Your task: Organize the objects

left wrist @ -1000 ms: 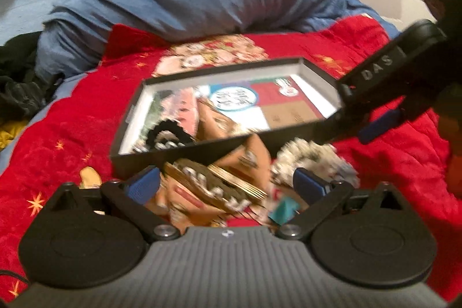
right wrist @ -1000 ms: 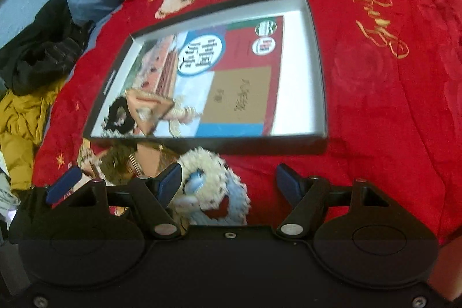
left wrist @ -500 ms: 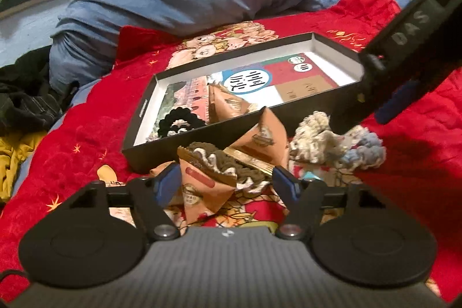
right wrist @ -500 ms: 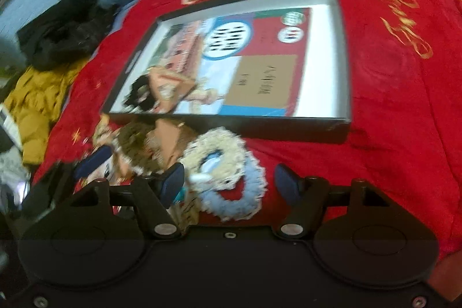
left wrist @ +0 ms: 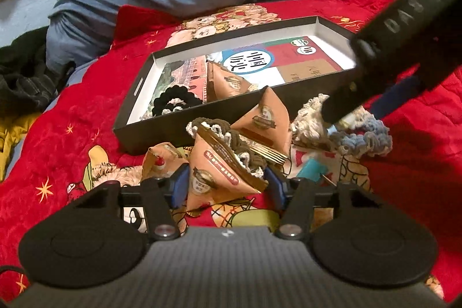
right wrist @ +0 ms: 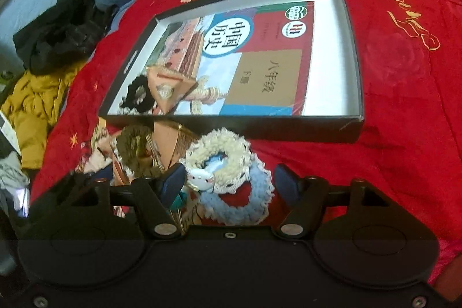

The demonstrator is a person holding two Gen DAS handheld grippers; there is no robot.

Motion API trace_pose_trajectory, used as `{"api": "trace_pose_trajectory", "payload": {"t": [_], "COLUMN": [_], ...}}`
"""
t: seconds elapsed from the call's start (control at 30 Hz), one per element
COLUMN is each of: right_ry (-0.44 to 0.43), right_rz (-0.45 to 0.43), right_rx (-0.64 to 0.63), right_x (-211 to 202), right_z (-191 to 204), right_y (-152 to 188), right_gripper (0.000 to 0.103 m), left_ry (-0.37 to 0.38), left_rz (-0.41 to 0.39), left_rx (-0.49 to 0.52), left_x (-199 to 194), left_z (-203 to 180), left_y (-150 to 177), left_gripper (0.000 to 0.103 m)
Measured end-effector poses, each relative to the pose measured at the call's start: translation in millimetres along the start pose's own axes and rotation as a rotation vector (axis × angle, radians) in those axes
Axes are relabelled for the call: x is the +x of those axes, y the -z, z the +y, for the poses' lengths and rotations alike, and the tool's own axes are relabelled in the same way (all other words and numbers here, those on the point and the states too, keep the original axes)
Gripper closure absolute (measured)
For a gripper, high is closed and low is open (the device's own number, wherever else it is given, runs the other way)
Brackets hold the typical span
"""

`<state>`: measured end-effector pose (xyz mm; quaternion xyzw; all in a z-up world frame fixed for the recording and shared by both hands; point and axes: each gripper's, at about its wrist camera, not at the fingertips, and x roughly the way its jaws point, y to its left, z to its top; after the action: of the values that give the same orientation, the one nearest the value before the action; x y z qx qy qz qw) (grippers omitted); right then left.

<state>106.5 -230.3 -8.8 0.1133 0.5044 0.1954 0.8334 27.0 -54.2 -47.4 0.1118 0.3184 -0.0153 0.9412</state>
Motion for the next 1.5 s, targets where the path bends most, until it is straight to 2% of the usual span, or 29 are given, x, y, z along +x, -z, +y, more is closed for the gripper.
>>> {"api": "trace_pose_trajectory", "payload": {"t": [0.13, 0.2, 0.43, 0.6, 0.7, 1.13, 1.5], "right_ry": [0.011, 0.000, 0.018, 0.030, 0.026, 0.002, 0.008], "right_rz": [-0.013, -0.001, 0.007, 0.017, 0.026, -0.035, -0.146], "right_rx": [-0.005, -0.012, 0.019, 0.083, 0.081, 0.013, -0.005], "right_x": [5, 10, 21, 25, 26, 2, -50], "right_z": [4, 7, 8, 1, 0, 22, 32], "right_y": [-5, -7, -12, -20, -20, -31, -34], "right_gripper": [0.037, 0.044, 0.057, 0.080, 0.087, 0.089, 0.093], "left_ry": [0.009, 0.011, 0.026, 0.026, 0.022, 0.040, 0.069], "left_rz": [0.002, 0.003, -0.005, 0.006, 0.021, 0.025, -0.038], "left_rx": [-0.022, -0.027, -0.047, -0.056, -0.070, -0.098, -0.099], "left_x": [1, 1, -1, -3, -3, -17, -36], "left_z": [2, 2, 3, 6, 8, 11, 4], "left_y": [-1, -2, -1, -3, -5, -7, -10], "left_gripper": [0.042, 0.042, 0.051, 0.052, 0.052, 0.052, 0.053]}}
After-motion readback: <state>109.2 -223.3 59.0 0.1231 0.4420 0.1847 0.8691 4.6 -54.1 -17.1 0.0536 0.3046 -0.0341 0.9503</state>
